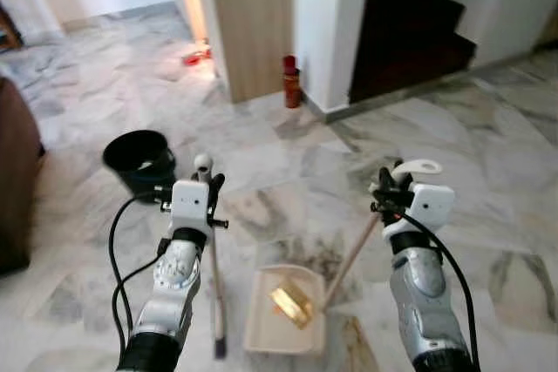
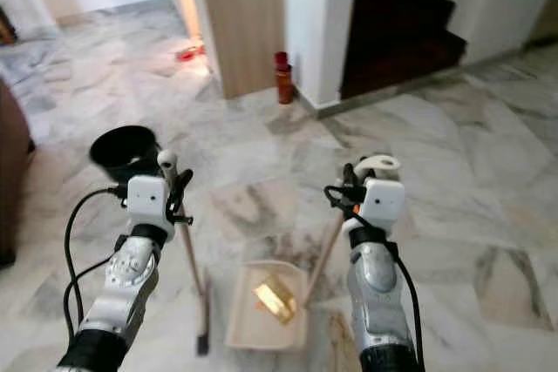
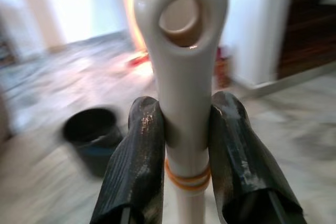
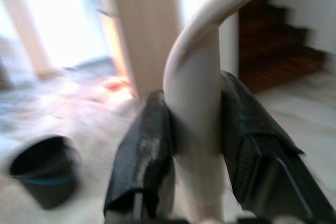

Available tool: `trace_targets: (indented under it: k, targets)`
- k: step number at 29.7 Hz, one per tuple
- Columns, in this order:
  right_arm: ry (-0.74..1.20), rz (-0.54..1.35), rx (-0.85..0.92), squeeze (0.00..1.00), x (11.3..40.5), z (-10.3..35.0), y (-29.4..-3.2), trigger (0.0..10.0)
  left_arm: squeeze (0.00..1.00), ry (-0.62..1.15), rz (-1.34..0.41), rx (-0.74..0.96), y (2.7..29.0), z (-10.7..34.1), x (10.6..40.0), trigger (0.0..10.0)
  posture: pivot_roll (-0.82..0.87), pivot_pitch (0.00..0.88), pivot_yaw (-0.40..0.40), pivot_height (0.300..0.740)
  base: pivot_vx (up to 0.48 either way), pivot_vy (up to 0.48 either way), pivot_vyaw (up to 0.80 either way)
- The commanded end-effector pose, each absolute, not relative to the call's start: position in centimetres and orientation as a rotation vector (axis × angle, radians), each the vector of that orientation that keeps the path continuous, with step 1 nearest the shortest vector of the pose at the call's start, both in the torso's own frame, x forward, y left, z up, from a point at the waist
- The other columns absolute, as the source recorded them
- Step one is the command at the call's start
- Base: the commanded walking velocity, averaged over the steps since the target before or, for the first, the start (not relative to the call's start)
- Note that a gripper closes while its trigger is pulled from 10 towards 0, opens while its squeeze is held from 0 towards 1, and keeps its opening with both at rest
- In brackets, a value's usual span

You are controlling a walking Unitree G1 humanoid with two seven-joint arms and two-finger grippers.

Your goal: Sweep floor

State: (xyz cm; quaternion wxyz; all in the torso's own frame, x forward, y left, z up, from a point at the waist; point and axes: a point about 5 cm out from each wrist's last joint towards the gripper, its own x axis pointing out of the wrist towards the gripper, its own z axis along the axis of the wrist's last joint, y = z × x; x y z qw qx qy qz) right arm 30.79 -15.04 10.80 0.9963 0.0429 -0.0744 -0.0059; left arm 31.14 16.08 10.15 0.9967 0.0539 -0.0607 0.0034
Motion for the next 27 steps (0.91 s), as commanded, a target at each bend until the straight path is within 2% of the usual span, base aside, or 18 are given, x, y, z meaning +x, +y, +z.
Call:
trace_targets:
  k: [1, 27]
  targets:
    - [-0.215, -0.019, 0.120, 0.00, 31.08, 12.19, -15.20, 10.0, 0.00, -0.180, -0.006, 0.128, 15.63, 11.59, 31.65, 10.0, -0.06, 0.000, 0.050, 0.740, 0.000, 0.382, 0.00]
    - [-0.213, -0.002, 0.137, 0.00, 31.16, 12.20, -14.70, 10.0, 0.00, -0.195, -0.023, 0.144, 15.40, 11.74, 31.60, 10.0, -0.05, 0.000, 0.052, 0.740, 0.000, 0.365, 0.00]
